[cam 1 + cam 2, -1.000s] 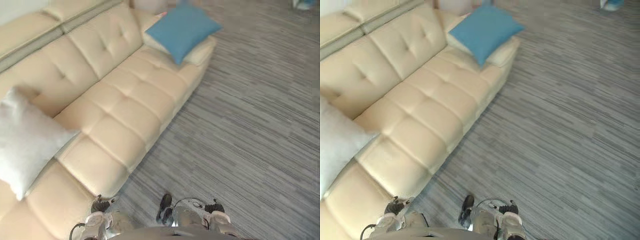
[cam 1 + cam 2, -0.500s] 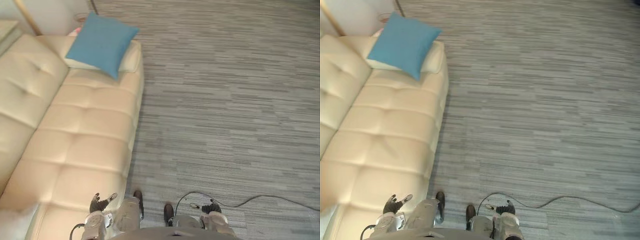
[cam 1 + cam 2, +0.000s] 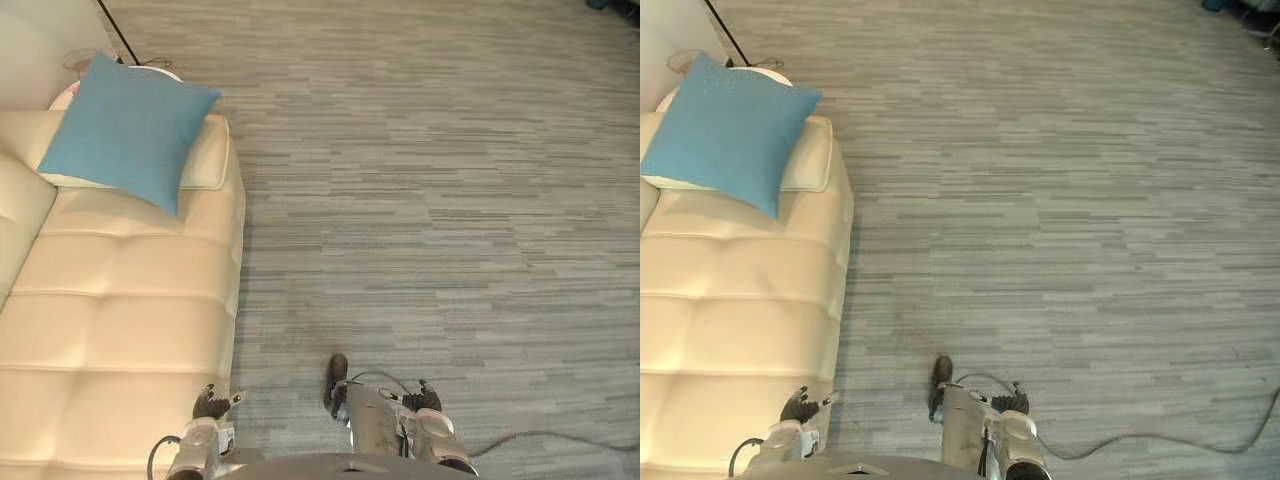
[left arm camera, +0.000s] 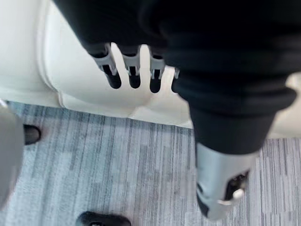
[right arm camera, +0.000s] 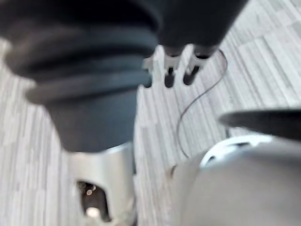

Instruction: Pick up cushions and gather them together orderly.

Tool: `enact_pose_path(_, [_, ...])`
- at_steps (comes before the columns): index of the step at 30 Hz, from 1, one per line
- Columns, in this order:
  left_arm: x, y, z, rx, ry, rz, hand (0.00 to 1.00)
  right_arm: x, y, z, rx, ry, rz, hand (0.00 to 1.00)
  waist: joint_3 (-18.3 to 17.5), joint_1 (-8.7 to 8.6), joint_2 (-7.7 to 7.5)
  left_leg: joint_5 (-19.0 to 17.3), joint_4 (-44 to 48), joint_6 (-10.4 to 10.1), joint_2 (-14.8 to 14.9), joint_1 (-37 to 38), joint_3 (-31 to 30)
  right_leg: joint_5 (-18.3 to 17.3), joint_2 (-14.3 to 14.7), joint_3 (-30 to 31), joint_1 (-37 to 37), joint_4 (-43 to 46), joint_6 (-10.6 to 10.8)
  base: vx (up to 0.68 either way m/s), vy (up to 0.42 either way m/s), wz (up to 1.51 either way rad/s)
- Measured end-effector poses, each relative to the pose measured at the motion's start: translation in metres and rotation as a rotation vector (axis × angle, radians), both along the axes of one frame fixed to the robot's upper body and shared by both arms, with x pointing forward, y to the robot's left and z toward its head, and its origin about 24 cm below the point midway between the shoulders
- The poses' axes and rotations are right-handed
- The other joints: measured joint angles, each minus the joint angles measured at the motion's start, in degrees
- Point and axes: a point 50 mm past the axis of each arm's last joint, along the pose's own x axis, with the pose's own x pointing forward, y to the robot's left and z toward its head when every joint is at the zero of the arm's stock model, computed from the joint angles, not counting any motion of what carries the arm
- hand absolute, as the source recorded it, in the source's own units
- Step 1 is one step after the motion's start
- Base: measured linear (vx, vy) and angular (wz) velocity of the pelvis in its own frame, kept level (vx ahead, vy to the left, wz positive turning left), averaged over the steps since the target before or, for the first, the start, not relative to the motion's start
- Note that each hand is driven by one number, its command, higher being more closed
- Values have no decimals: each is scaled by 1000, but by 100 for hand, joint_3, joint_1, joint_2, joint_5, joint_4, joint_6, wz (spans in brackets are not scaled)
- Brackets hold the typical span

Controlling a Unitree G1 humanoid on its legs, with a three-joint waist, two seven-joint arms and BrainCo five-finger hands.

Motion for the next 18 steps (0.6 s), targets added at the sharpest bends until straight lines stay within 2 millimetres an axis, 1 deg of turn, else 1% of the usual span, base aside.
enact_pose_path(1, [0,-4,0,-16,-2,17,0,-1,-5,0,-3,-1,-24,0,44,-31,65,239,600,-67,64,-107,-196,-474,-28,-124,72,406,-77,570,-212,25])
enact_pose_path(2, [0,-4,0,-20,-2,33,0,-1,-5,0,-3,0,-25,0,61,-39,85,354,1022,-53,108,-249,-250,-615,-22,-158,188,454,-93,584,-230,33])
enact_pose_path(3, [1,-3,0,-27,-8,66,0,-1,-5,0,-4,1,-24,0,100,-45,152,824,2279,-44,259,-705,-351,-832,51,-258,522,393,-125,665,-229,23])
enact_pose_path(4, [3,-2,2,-33,-25,97,0,-2,-2,-1,-1,6,-8,0,145,26,222,1329,4105,-87,573,-1469,-342,-1004,216,-308,1038,159,-198,646,-207,13])
enact_pose_path(5, [4,-1,3,-30,-33,99,0,-1,0,-1,4,6,-6,0,161,63,247,1273,4598,-74,684,-1696,-286,-1047,277,-308,1216,78,-223,586,-145,-7])
enact_pose_path(6, [7,2,5,-22,-50,103,0,-2,6,-3,18,13,2,0,185,146,225,1127,5277,-42,824,-2133,-129,-1122,365,-301,1580,-102,-246,439,-76,-10])
enact_pose_path(7, [11,6,8,-11,-70,100,0,-4,13,-5,35,23,9,0,233,221,136,972,5449,28,825,-2590,62,-1180,369,-295,2004,-399,-217,423,-62,-4])
enact_pose_path(8, [12,7,9,-7,-78,97,0,-4,14,-5,43,23,5,0,244,253,107,905,5372,52,822,-2753,146,-1193,368,-297,2152,-543,-194,403,-31,5])
enact_pose_path(9, [14,7,11,-4,-90,96,0,-3,16,-5,52,20,1,0,242,302,108,739,4967,130,803,-3182,343,-1210,368,-297,2491,-874,-130,411,16,9])
enact_pose_path(10, [13,8,11,-1,-89,96,0,-3,17,-5,56,20,-1,0,235,323,117,640,4271,170,728,-3401,492,-1220,342,-305,2747,-1124,-59,419,44,10])
enact_pose_path(11, [13,8,11,-4,-90,99,0,-4,17,-6,57,21,-3,0,236,324,117,630,3823,185,666,-3464,537,-1211,322,-311,2858,-1226,-21,434,95,8])
enact_pose_path(12, [13,6,11,-8,-97,102,0,-4,15,-5,56,20,-14,0,237,376,112,665,2571,153,488,-3496,657,-1237,263,-309,3092,-1470,62,459,144,-1])
enact_pose_path(13, [12,5,11,-8,-96,96,0,-5,11,-6,51,23,-26,0,209,440,116,1017,1202,18,263,-3363,644,-1300,223,-282,3278,-1665,208,467,165,-5])
enact_pose_path(14, [11,4,10,-10,-92,89,0,-6,7,-5,43,25,-33,0,190,451,136,1349,714,51,186,-3329,626,-1324,226,-261,3368,-1730,263,390,156,-14])
enact_pose_path(15, [11,5,10,-6,-93,84,0,-8,8,-7,47,35,-36,0,155,511,41,1975,540,272,35,-3213,588,-1395,148,-151,3507,-1827,364,542,186,-1])
enact_pose_path(16, [11,11,11,12,-96,78,0,-11,13,-10,63,57,-34,0,6,487,-193,1679,638,481,-233,-3244,615,-1384,-88,-63,3541,-1856,386,562,185,6])
enact_pose_path(17, [11,12,11,14,-96,80,0,-12,13,-10,64,59,-33,0,-18,473,-243,1582,760,542,-276,-3275,605,-1376,-153,-18,3531,-1777,402,701,243,20])
enact_pose_path(18, [11,13,11,16,-97,81,0,-14,13,-11,62,63,-35,0,-30,492,-287,1375,984,569,-323,-3248,625,-1375,-256,109,3475,-1430,415,564,232,10])
